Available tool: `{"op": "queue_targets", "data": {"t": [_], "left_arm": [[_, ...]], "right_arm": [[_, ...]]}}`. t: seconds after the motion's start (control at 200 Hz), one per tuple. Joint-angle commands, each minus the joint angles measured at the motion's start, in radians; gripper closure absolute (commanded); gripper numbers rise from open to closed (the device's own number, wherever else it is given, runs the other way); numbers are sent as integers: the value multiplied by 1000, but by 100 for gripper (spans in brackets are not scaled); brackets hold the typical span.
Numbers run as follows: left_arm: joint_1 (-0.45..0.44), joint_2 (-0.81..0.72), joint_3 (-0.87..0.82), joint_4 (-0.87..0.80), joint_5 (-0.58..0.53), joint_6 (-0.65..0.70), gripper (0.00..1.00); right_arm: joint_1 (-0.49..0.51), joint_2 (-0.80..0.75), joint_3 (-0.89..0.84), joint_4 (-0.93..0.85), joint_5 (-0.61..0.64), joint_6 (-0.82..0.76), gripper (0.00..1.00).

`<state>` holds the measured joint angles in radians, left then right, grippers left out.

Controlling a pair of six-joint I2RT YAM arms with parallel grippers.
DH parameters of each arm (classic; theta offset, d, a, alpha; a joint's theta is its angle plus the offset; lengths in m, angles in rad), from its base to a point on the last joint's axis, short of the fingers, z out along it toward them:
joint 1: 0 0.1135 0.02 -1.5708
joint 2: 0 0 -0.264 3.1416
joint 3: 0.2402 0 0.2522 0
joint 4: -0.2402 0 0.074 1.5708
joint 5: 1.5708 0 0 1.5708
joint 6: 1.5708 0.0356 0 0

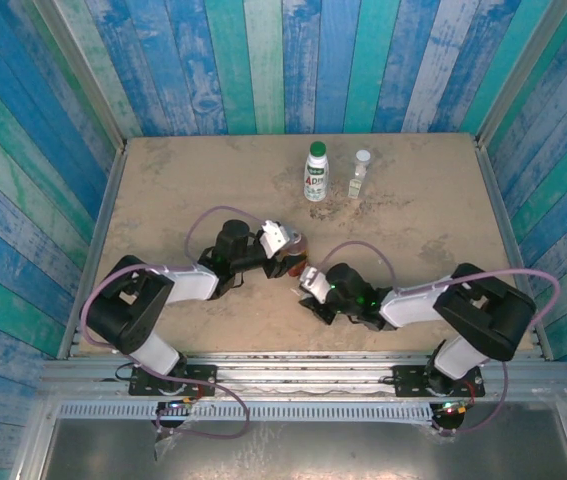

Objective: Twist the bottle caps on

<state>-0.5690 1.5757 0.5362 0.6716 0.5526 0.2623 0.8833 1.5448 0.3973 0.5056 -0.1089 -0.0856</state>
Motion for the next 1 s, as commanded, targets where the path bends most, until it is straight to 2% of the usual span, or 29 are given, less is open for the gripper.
{"op": "queue_targets", "data": {"t": [0.0,0.07,0.155,0.276,0.416,0.616,0.751,0.857,0.992], "left_arm": [[-4,60,30,-98,129,45,40],[-5,76,60,-155,185,79,40],[-3,91,80,-198,230,119,40],[-4,109,96,-234,229,153,39],[-3,119,80,-191,228,147,34],[-3,133,71,-138,228,119,25],[-3,135,47,-40,212,77,19],[-3,146,5,122,177,-6,15],[-3,188,-54,356,162,-98,9]], "right_arm": [[-72,-69,-66,0,56,65,72],[-115,-110,-88,3,73,99,72],[-133,-135,-97,-5,150,134,72],[-155,-123,-90,-10,168,153,72],[-155,-108,-76,-20,190,161,70],[-155,-129,-65,-52,200,165,46],[-155,-171,-70,-70,232,173,32],[-156,-215,-84,-87,258,184,18],[-156,-264,-107,-95,268,187,8]]}}
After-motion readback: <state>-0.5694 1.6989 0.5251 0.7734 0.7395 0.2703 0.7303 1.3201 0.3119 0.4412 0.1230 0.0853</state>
